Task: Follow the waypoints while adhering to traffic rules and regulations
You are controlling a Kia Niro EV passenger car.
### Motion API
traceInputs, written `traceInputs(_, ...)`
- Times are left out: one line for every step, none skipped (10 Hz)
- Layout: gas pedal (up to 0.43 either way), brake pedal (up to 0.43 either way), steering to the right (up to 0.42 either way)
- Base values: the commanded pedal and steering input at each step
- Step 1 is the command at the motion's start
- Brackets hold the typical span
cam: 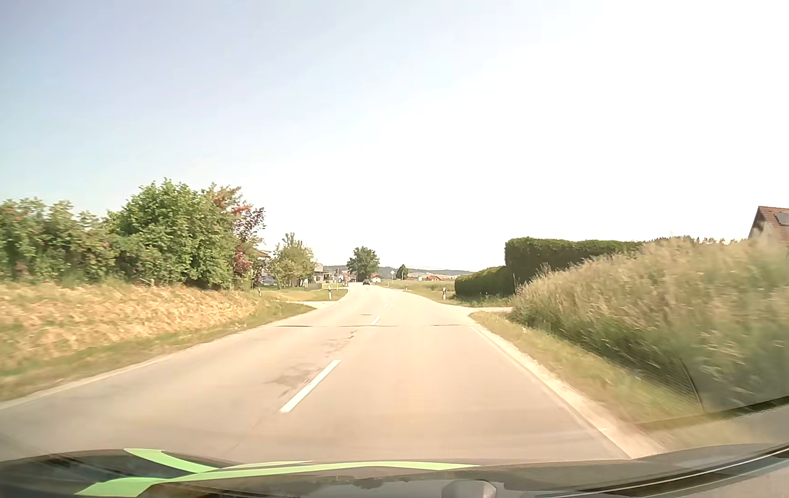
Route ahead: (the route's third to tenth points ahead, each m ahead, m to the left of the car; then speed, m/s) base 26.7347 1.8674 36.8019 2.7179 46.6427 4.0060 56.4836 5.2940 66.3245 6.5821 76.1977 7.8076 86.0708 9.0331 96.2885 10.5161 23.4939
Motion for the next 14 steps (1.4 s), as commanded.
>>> traceInputs(0.169, 0.000, -0.011)
traceInputs(0.177, 0.000, -0.011)
traceInputs(0.177, 0.000, -0.011)
traceInputs(0.177, 0.000, -0.012)
traceInputs(0.177, 0.000, -0.012)
traceInputs(0.177, 0.000, -0.012)
traceInputs(0.177, 0.000, -0.012)
traceInputs(0.177, 0.000, -0.012)
traceInputs(0.177, 0.000, -0.012)
traceInputs(0.177, 0.000, -0.012)
traceInputs(0.177, 0.000, -0.012)
traceInputs(0.169, 0.000, -0.012)
traceInputs(0.138, 0.000, -0.012)
traceInputs(0.118, 0.000, -0.012)
